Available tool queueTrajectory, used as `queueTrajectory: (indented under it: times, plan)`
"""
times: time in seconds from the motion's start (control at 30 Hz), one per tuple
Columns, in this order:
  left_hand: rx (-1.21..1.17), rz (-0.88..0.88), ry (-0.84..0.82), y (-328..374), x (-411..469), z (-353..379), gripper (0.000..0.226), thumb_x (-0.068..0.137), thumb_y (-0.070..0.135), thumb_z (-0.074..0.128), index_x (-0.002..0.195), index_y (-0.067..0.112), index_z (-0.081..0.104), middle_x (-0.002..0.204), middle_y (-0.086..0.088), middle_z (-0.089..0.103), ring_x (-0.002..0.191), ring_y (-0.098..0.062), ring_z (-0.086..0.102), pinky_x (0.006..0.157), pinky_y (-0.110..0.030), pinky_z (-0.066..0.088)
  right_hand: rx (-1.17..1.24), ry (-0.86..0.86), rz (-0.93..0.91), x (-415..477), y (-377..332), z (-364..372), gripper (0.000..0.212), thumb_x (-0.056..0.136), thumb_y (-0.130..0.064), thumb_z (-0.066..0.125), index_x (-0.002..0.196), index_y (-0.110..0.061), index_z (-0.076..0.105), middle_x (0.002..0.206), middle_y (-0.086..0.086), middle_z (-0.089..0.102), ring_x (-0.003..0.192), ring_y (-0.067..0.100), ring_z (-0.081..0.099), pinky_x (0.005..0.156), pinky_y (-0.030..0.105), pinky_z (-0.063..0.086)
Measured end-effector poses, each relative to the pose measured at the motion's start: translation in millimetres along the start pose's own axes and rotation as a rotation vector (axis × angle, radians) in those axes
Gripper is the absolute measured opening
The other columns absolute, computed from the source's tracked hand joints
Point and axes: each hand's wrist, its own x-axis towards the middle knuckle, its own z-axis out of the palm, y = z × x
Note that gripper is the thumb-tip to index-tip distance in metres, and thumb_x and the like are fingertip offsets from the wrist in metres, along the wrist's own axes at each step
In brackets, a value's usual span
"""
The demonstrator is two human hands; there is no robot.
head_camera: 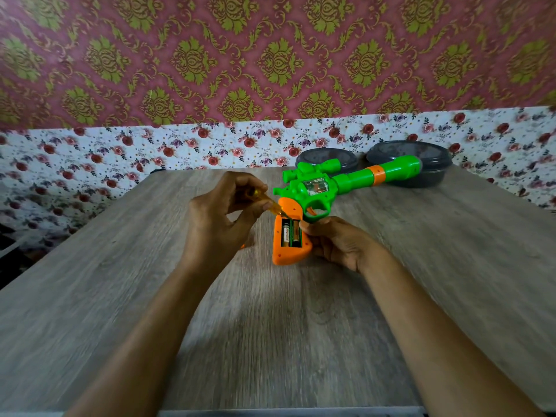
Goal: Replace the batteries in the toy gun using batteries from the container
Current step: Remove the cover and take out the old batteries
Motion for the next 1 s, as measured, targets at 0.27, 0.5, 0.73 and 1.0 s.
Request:
queueTrajectory:
  times: [0.27, 0.5, 0.73, 1.0]
  plan:
    - [-0.062, -0.119, 0.017, -6.9, 3.3, -1.6, 0.02, 0.081, 0.01, 0.07, 0.097, 0.015, 0.061, 0.088, 0.004, 0.069, 0.082, -0.007, 0.069, 0.075, -0.026, 0.057, -0.138, 0.023, 0.02, -3.7, -1.8, 3.6, 0.016, 0.089, -0.003, 0.05, 0.09, -0.013, 0.062, 0.067, -0.007, 0.073, 0.062, 0.001, 0.067, 0.06, 0.017, 0.056]
    - [-0.121, -0.377, 0.079, -20.6, 8.7, -4.2, 0.012, 0.083, 0.008, 0.068, 0.086, 0.018, 0.063, 0.073, 0.006, 0.067, 0.066, -0.002, 0.066, 0.071, -0.026, 0.058, -0.178, 0.081, 0.003, -7.9, -3.9, 7.4, 0.019, 0.09, -0.001, 0.048, 0.082, -0.014, 0.059, 0.054, -0.008, 0.068, 0.051, -0.002, 0.063, 0.05, 0.014, 0.052]
    - [-0.257, -0.618, 0.147, -40.9, 4.1, -4.6, 0.01, 0.085, 0.016, 0.066, 0.076, 0.013, 0.065, 0.063, 0.004, 0.069, 0.058, -0.006, 0.067, 0.061, -0.02, 0.056, -0.144, 0.08, 0.008, -9.6, -6.1, 7.9, 0.016, 0.089, -0.001, 0.05, 0.086, -0.012, 0.061, 0.06, -0.006, 0.071, 0.056, 0.001, 0.066, 0.055, 0.015, 0.054]
    - [-0.252, -0.539, 0.198, -37.8, 6.3, -0.9, 0.008, 0.088, 0.015, 0.062, 0.08, 0.016, 0.062, 0.077, -0.007, 0.068, 0.066, -0.007, 0.069, 0.065, -0.019, 0.057, -0.147, 0.077, 0.007, -8.1, -5.1, 6.4, 0.016, 0.089, -0.002, 0.051, 0.085, -0.013, 0.062, 0.061, -0.006, 0.071, 0.057, 0.0, 0.066, 0.057, 0.015, 0.055]
